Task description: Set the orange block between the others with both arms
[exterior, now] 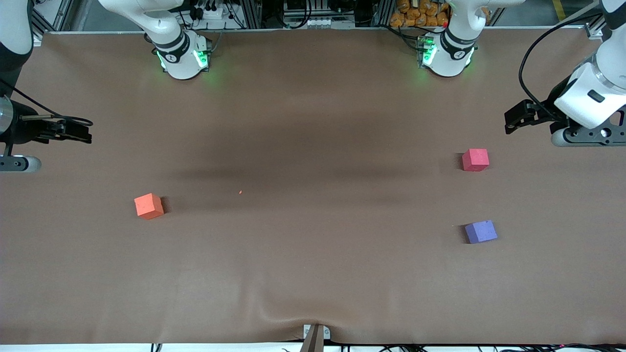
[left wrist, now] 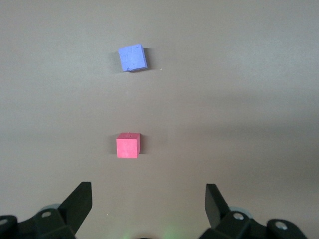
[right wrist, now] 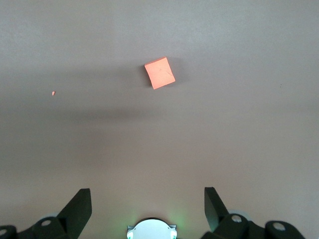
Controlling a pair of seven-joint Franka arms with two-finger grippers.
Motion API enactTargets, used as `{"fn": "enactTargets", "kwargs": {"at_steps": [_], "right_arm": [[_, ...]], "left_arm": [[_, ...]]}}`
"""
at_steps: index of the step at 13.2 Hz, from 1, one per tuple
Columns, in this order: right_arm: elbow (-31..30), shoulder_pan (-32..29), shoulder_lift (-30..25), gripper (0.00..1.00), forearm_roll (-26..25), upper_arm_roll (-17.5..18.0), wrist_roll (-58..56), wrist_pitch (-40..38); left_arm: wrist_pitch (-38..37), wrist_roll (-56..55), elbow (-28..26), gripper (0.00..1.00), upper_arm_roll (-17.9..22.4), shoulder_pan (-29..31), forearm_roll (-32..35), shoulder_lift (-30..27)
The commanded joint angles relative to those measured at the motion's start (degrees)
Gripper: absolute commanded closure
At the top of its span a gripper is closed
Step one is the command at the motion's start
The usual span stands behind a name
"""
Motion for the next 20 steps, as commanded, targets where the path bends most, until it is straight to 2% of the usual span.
{"fn": "enactTargets", "kwargs": {"at_steps": [1,3,8,13,20], "right_arm": [[0.2,-1.2,2.0,0.0,0.1,1.0,-0.8,2.3],[0.1,-1.2,4.8,0.0,0.1,1.2,-0.8,4.9],[-4.8,-1.1,12.7,0.0,0.3,1.4,-0.8,17.8],[-5.0,-1.3,21.5,0.0,0.2,1.3,-1.5,23.3],[-5.1,-2.2,28.3,0.0,0.2,1.3,-16.1,30.5]], "left_arm": [[0.3,0.0,0.3,0.0,-0.2,0.2,1.1,0.2],[0.3,0.0,0.3,0.0,-0.2,0.2,1.1,0.2],[0.3,-0.5,0.1,0.0,-0.2,0.2,1.1,0.2],[0.3,-0.8,0.0,0.0,-0.2,0.1,1.1,0.3],[0.2,-0.8,0.0,0.0,-0.2,0.0,1.1,0.6]]}}
